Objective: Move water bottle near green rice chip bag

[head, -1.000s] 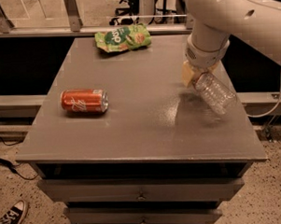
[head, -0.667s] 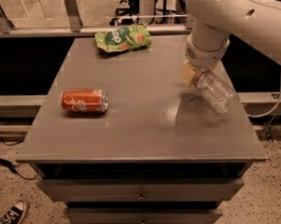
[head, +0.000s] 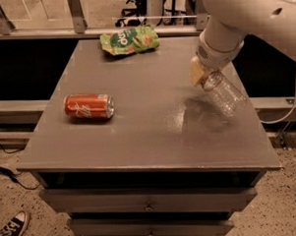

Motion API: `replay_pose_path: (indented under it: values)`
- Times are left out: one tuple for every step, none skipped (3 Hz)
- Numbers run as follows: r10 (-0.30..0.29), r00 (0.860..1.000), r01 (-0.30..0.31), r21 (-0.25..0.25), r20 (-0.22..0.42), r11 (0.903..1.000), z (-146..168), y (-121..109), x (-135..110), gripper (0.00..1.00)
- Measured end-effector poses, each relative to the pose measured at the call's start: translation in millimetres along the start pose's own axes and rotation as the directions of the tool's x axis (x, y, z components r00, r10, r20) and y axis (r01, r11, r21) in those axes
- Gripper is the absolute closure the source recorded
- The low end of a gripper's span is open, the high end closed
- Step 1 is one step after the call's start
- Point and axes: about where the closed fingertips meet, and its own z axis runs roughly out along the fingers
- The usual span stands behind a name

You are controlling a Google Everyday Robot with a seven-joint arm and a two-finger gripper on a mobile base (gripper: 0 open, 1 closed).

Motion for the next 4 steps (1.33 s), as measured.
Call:
replay_pose_path:
  values:
    - [0.033,0.984,-0.032,-0.011,0.177,0.9994,-16,-14,-39,1.0]
    - [0.062,0.932,-0.056,-0.027,0.357,0.9981,-39,-36,-88,1.0]
    - [0.106,0.842,-0.052,-0.116,0.529,0.9919,-54,-52,-152,1.0]
    - [0.164,0.768,-0.039,-0.211,0.619,0.9766,-60,-51,-193,1.0]
